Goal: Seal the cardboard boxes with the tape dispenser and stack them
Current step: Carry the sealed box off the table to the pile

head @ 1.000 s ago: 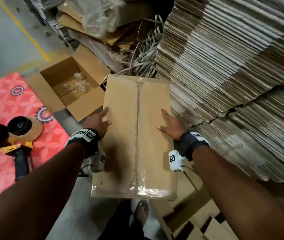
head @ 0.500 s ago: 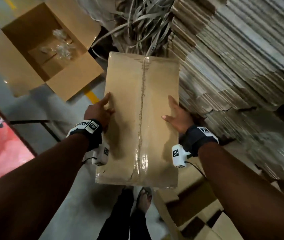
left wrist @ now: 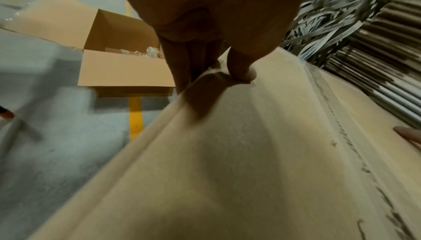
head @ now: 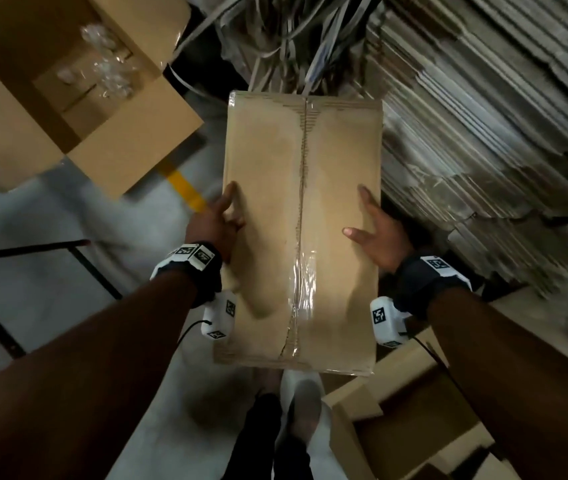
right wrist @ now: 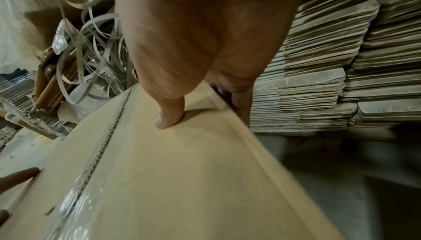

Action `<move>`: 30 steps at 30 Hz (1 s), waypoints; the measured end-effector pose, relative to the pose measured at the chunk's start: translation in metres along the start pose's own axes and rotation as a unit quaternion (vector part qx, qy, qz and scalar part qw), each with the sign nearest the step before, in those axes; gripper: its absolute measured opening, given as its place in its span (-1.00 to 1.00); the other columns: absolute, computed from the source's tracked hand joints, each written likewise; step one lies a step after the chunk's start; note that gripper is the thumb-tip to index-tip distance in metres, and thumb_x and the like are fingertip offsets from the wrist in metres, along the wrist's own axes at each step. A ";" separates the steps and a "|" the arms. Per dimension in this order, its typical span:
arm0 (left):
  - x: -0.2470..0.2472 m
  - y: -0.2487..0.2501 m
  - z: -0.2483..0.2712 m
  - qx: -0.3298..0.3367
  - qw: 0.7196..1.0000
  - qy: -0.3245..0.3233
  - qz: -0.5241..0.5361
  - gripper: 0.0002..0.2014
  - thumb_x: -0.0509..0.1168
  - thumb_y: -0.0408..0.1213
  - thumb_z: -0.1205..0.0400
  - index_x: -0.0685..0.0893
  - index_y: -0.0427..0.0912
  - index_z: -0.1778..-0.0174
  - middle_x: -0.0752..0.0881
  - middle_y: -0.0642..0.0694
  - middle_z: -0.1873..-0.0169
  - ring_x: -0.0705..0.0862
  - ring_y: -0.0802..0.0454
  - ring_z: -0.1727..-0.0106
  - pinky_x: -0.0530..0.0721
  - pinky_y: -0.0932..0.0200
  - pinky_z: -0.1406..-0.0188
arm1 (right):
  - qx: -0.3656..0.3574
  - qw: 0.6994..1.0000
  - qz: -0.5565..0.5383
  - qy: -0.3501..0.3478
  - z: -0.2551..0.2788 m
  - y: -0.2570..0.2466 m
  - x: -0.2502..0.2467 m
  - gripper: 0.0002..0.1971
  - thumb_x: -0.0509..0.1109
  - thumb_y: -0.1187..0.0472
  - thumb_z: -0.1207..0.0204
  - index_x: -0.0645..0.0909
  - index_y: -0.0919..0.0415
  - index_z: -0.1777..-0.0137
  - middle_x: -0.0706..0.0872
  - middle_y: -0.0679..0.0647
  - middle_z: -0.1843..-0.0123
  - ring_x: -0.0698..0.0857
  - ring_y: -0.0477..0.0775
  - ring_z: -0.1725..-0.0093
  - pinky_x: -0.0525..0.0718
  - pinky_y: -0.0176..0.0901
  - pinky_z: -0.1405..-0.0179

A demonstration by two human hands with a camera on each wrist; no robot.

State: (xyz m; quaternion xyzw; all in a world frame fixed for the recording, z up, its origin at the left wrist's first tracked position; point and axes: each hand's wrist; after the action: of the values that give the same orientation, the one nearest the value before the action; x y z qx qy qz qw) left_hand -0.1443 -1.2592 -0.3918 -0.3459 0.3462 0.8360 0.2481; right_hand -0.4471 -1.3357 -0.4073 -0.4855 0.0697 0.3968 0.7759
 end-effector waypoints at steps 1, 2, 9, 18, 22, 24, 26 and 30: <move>0.004 -0.002 -0.003 -0.002 1.000 -0.002 -0.001 -0.32 0.30 -0.10 -0.66 0.14 0.39 -0.62 0.75 -0.23 -0.10 0.71 -0.25 -0.05 0.60 0.13 0.06 | 0.000 1.000 0.000 0.000 -0.003 0.003 0.001 -0.12 0.51 0.12 -0.56 0.05 -0.28 -0.73 0.35 0.00 -0.69 0.33 0.04 -0.65 0.24 -0.21 -0.56; 0.007 -0.004 -0.007 -0.006 1.000 -0.005 0.001 -0.31 0.31 -0.11 -0.66 0.14 0.38 -0.63 0.76 -0.22 -0.05 0.71 -0.24 -0.05 0.59 0.13 0.06 | 0.000 1.000 0.001 -0.001 -0.006 0.005 0.003 -0.12 0.50 0.12 -0.57 0.04 -0.29 -0.72 0.34 0.00 -0.70 0.33 0.04 -0.65 0.24 -0.22 -0.54; 0.027 -0.011 -0.022 0.003 0.999 -0.047 0.001 -0.24 0.35 -0.12 -0.65 0.06 0.32 -0.66 0.63 -0.11 0.15 0.61 -0.08 0.09 0.56 0.15 -0.01 | 0.010 1.000 0.019 0.000 -0.021 0.023 0.012 -0.12 0.49 0.12 -0.58 0.01 -0.29 -0.73 0.30 0.00 -0.72 0.32 0.06 -0.66 0.22 -0.25 -0.51; 0.042 -0.012 -0.035 0.002 0.998 -0.068 0.000 -0.22 0.35 -0.15 -0.66 0.01 0.29 -0.67 0.56 -0.09 0.10 0.67 -0.19 -0.13 0.54 0.14 -0.09 | 0.035 0.999 0.028 0.020 -0.039 0.046 0.030 -0.12 0.46 0.09 -0.62 -0.06 -0.20 -0.75 0.30 0.14 -0.71 0.30 0.16 -0.68 0.24 -0.16 -0.53; 0.049 -0.011 -0.036 -0.002 0.998 -0.059 -0.014 -0.19 0.34 -0.17 -0.66 -0.04 0.31 -0.67 0.67 -0.22 0.01 0.71 -0.24 0.02 0.66 0.04 0.07 | 0.054 0.997 0.054 0.008 -0.044 0.051 0.033 -0.06 0.41 0.05 -0.64 -0.24 -0.21 -0.74 0.29 0.29 -0.69 0.34 0.30 -0.64 0.27 0.05 -0.58; 0.052 -0.010 -0.034 -0.006 0.998 -0.060 -0.009 -0.19 0.32 -0.19 -0.67 -0.07 0.30 -0.67 0.69 -0.26 -0.08 0.68 -0.18 0.19 0.63 0.09 0.31 | 0.060 0.996 0.056 0.015 -0.043 0.050 0.036 -0.04 0.40 0.05 -0.65 -0.29 -0.13 -0.75 0.27 0.33 -0.69 0.35 0.33 -0.63 0.28 0.06 -0.56; 0.055 -0.011 -0.030 -0.011 0.998 -0.058 0.000 -0.21 0.28 -0.18 -0.70 -0.10 0.28 -0.68 0.69 -0.27 -0.13 0.64 -0.11 0.25 0.55 0.16 0.42 | 0.066 0.996 0.055 0.036 -0.039 0.052 0.040 -0.04 0.39 0.03 -0.65 -0.31 -0.06 -0.75 0.26 0.36 -0.69 0.37 0.36 -0.61 0.30 0.10 -0.56; 0.062 -0.021 -0.014 -0.013 0.998 -0.061 -0.018 -0.21 0.27 -0.15 -0.69 -0.11 0.26 -0.68 0.68 -0.29 -0.13 0.66 -0.16 0.17 0.59 0.17 0.32 | 0.087 0.991 0.073 0.076 -0.019 0.054 0.052 -0.08 0.35 -0.02 -0.67 -0.26 -0.01 -0.77 0.33 0.36 -0.62 0.48 0.40 -0.50 0.42 0.11 -0.49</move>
State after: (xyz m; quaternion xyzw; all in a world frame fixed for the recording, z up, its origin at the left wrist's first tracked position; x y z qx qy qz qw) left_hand -0.1650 -1.2456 -0.4540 -0.3035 0.3132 0.8555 0.2791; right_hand -0.4438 -1.3105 -0.4808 -0.4387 0.1982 0.4063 0.7767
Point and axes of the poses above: each hand's wrist, its own z-axis away from the middle knuckle, its own x-axis out of the palm, y = z × x
